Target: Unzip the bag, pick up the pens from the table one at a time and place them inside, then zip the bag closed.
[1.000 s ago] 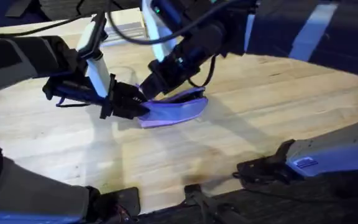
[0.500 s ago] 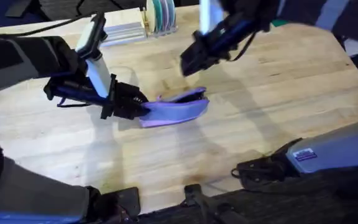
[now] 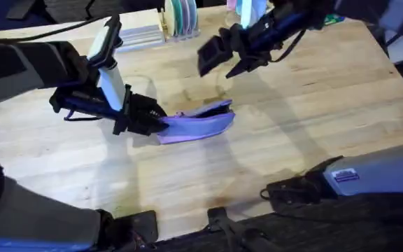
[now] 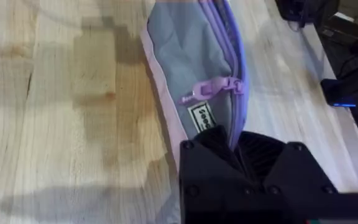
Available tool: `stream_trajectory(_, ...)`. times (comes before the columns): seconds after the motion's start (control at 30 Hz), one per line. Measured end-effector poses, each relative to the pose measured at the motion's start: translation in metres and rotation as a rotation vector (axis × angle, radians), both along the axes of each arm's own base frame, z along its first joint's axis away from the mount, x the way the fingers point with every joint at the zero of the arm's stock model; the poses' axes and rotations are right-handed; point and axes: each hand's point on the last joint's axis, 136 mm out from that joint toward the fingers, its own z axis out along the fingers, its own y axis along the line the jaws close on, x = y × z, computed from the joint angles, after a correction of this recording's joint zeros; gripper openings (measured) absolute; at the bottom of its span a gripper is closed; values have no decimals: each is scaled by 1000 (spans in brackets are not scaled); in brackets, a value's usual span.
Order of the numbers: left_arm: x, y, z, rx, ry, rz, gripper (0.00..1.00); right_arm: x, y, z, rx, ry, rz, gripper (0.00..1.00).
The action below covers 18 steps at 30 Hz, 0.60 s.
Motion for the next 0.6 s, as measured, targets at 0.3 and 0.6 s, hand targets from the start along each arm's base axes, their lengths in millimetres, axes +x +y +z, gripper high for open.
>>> stream_trajectory(0.3, 0, 0, 0, 0, 0, 0, 44, -21, 30, 37, 49, -104, 79, 997)
stream_trajectory(0.6, 0, -1, 2, -12, 10, 7, 987, -39, 63, 33, -30, -150, 159, 997)
